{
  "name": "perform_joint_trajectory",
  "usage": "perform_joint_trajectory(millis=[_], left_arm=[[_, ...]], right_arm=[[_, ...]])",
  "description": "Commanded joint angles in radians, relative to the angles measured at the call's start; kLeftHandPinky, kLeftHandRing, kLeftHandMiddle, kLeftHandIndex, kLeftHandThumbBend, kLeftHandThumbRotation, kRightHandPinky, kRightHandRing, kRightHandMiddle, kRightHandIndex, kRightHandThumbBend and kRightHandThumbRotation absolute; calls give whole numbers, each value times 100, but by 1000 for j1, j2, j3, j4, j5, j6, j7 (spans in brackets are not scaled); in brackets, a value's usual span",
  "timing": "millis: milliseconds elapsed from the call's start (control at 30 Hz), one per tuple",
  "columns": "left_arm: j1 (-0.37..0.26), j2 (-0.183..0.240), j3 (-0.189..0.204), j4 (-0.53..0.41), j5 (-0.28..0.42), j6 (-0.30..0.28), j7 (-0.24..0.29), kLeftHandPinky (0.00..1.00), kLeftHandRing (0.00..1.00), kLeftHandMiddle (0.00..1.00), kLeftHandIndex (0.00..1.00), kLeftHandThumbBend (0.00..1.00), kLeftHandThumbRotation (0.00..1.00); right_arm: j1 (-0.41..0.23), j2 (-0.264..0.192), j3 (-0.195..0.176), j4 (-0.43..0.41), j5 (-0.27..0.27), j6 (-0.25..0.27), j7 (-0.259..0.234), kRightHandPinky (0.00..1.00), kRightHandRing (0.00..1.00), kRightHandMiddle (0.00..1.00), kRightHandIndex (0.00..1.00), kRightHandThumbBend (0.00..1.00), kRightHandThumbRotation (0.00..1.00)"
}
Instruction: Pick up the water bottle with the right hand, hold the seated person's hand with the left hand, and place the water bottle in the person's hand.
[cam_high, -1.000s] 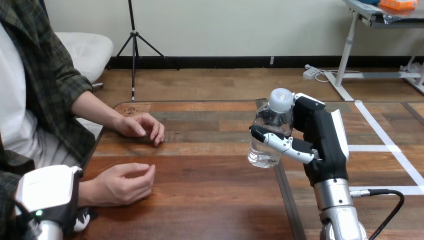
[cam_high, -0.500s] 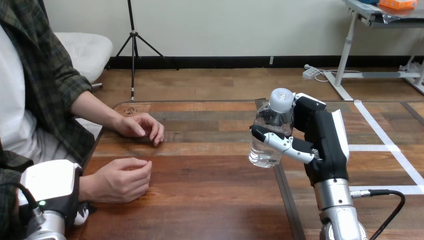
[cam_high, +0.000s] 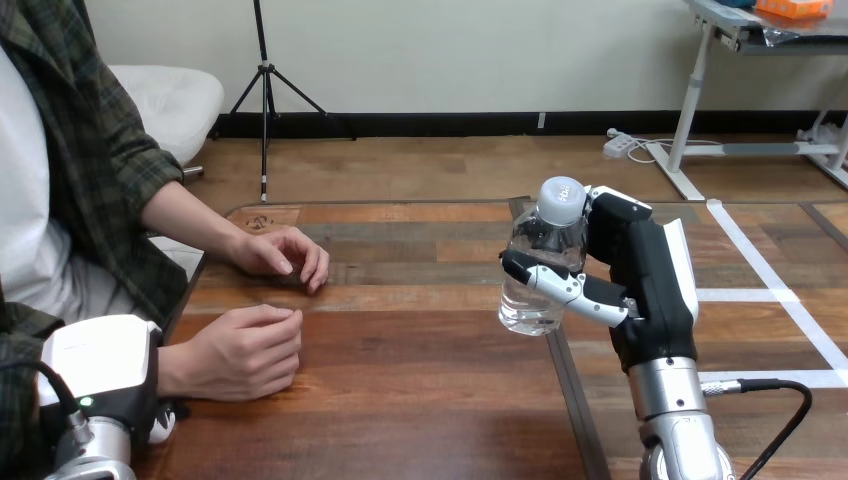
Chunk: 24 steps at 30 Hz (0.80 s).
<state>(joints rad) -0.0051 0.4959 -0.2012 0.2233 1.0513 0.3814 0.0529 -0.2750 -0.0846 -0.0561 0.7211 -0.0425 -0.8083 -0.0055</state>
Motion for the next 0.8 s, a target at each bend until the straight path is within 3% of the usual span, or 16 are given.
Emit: perform_joint_trajectory(millis=[0, 267, 767], left_arm=[[-5, 4, -22, 64, -30, -6, 3, 75, 78, 79, 77, 78, 0], [-14, 6, -30, 87, -53, -34, 44, 73, 77, 78, 75, 79, 0], [-27, -4, -30, 107, -114, -82, 107, 54, 62, 67, 68, 79, 0]], right_arm=[[-80, -6, -13, -32, 23, -25, 8, 39, 41, 43, 43, 63, 0], [-82, -3, -13, -30, 33, -29, 19, 40, 40, 43, 43, 62, 0], [-78, -2, -17, -49, 36, -5, 17, 40, 42, 43, 43, 62, 0]])
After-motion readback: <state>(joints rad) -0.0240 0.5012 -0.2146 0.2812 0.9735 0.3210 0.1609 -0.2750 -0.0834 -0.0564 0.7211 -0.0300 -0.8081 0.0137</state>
